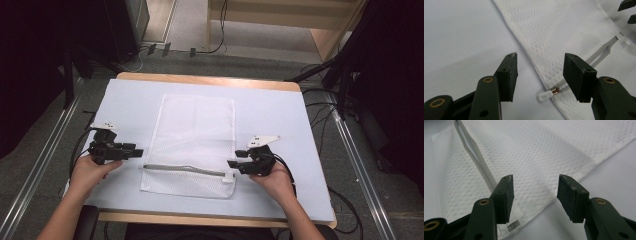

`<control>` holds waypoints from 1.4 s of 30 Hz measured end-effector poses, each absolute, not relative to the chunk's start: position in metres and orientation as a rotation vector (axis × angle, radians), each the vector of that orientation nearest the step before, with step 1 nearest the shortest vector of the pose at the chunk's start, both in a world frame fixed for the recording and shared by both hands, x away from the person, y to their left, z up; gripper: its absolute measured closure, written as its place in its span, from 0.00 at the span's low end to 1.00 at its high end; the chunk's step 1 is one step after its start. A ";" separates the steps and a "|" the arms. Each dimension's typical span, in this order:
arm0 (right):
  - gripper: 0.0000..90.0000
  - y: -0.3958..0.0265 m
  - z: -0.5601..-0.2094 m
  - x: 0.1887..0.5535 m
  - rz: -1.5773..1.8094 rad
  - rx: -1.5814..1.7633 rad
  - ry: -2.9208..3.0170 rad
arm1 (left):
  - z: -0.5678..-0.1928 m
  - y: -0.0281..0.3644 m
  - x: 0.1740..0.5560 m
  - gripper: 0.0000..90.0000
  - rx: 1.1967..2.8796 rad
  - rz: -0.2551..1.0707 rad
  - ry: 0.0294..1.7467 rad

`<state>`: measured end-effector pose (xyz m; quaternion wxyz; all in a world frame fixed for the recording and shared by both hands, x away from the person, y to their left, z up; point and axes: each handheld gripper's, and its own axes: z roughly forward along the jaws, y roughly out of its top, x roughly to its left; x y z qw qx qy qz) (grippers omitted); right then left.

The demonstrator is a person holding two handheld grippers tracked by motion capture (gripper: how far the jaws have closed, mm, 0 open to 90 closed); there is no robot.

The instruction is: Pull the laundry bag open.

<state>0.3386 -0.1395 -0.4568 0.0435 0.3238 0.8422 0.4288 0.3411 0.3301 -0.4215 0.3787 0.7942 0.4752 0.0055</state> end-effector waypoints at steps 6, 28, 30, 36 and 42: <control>0.47 -0.153 -0.454 0.348 1.299 1.064 2.495 | -0.421 0.328 0.356 0.44 2.025 0.060 1.205; 0.42 -0.183 -0.458 0.368 1.289 1.214 2.377 | -0.431 0.330 0.367 0.38 2.020 0.169 1.245; 0.42 -0.184 -0.458 0.368 1.289 1.220 2.375 | -0.431 0.330 0.365 0.38 2.024 0.173 1.245; 0.42 -0.184 -0.459 0.369 1.288 1.235 2.371 | -0.433 0.332 0.365 0.38 2.025 0.174 1.248; 0.41 -0.185 -0.460 0.369 1.283 1.232 2.372 | -0.434 0.334 0.366 0.36 2.026 0.173 1.256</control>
